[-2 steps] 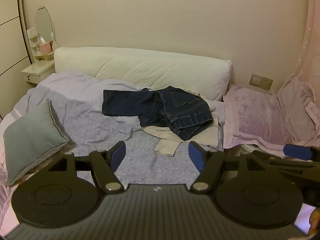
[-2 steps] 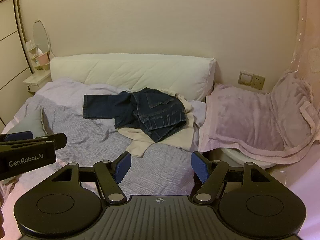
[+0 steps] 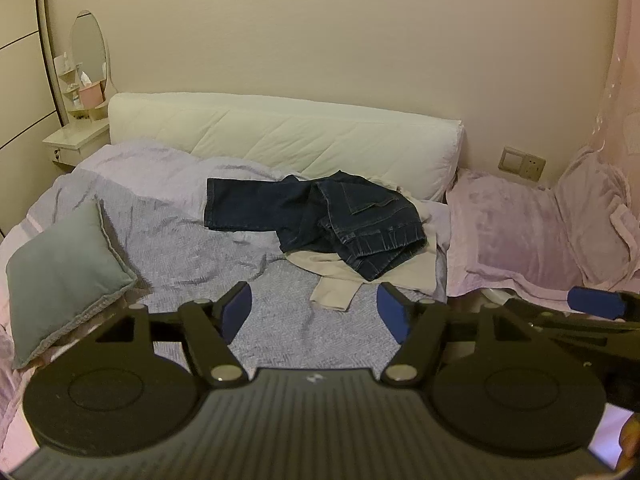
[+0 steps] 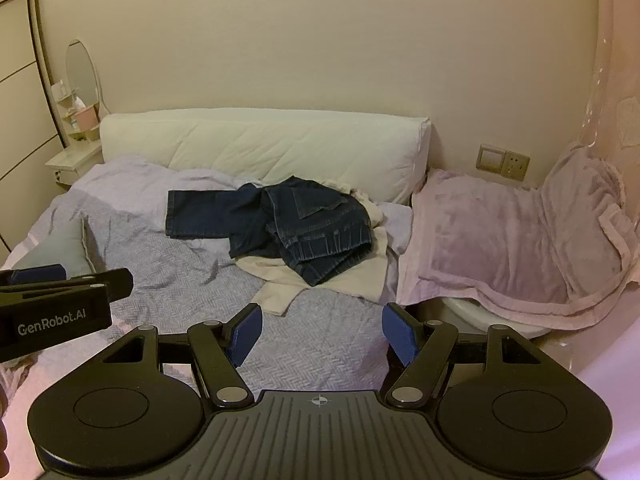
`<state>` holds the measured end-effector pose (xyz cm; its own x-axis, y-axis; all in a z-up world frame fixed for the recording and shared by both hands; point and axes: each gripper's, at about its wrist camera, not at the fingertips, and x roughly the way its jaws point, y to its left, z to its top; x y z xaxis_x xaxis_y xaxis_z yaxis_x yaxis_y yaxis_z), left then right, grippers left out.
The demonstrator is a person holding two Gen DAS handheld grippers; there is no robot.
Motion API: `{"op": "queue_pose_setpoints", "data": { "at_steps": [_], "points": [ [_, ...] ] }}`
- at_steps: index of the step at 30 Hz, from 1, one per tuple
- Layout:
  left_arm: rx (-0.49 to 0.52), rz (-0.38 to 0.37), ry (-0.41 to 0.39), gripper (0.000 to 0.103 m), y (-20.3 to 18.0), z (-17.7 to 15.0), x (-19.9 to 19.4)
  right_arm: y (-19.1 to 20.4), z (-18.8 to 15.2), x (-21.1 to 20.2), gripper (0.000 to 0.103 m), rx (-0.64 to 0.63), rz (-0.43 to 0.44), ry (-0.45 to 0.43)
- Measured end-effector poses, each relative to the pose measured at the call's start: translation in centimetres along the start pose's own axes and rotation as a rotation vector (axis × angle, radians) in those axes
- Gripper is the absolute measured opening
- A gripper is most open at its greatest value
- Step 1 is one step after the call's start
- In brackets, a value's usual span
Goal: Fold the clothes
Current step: 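Move both grippers toward the dark blue jeans on the bed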
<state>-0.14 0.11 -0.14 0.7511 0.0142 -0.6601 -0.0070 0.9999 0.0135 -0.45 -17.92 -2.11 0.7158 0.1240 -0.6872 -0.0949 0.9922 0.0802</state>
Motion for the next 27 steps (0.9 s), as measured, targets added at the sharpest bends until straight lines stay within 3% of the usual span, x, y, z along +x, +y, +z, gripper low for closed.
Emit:
{"op": "queue_pose_setpoints", "data": {
  "at_steps": [5, 27],
  "points": [
    [0.005, -0.005, -0.005, 0.066, 0.3, -0.5, 0.0, 0.5, 0.4, 0.4, 0.070, 0.004, -0.011, 0.016],
    [-0.058, -0.032, -0.028, 0.066, 3.8, -1.4, -0.3, 2.7, 0.7, -1.5, 0.070, 0.000, -0.014, -0.063]
  ]
}}
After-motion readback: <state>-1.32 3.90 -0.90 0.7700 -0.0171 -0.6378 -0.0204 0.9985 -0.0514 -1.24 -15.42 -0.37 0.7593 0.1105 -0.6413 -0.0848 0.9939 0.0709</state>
